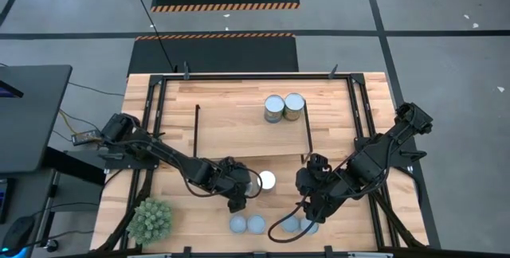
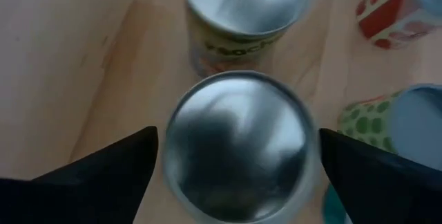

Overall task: Pick and place cans onto a shelf
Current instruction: Put the canned carrots on the shelf

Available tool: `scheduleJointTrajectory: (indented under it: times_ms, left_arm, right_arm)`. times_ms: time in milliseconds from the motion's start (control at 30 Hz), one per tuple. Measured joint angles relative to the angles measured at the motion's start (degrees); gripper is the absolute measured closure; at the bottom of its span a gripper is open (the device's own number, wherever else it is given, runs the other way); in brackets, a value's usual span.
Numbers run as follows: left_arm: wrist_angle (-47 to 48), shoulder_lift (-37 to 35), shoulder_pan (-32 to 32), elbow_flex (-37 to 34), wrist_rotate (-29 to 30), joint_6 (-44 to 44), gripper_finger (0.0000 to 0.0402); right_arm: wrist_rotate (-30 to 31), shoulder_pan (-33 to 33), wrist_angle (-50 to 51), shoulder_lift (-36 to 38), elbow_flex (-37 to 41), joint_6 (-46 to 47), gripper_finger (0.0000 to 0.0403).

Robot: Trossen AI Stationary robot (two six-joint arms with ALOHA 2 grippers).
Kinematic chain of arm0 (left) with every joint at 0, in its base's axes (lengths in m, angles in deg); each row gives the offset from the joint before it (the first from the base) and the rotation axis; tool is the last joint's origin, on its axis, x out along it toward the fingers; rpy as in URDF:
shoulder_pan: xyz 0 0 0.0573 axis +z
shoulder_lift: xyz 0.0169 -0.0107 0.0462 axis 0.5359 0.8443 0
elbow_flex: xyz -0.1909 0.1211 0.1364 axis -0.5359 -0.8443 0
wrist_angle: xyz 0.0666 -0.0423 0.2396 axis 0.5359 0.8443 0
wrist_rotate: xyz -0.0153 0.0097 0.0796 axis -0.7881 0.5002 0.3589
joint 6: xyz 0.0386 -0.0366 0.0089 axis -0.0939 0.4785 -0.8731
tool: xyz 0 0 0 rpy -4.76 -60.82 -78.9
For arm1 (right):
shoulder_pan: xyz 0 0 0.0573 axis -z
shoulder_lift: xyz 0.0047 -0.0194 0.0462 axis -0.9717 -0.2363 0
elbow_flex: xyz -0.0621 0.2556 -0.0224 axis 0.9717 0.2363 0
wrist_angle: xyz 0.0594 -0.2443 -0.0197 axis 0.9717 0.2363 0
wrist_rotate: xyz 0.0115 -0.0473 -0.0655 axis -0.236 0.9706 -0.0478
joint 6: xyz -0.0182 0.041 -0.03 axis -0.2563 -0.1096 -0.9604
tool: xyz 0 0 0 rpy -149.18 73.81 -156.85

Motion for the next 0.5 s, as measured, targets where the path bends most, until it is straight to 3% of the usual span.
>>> scheduleJointTrajectory:
  times_ms: [267,500]
  left_arm:
    - [-1.27,1.67,-0.16,-0.04,-1.34,0.06,0.0003]
    - [-1.81,1.67,-0.15,-0.04,-1.52,-0.09,0.0049]
  right_arm:
    - [-0.11,0.2,-0.4,0.04,-0.02,-0.43,0.0025]
    - [-0.25,0.2,-0.67,0.04,-0.04,-0.87,0.0025]
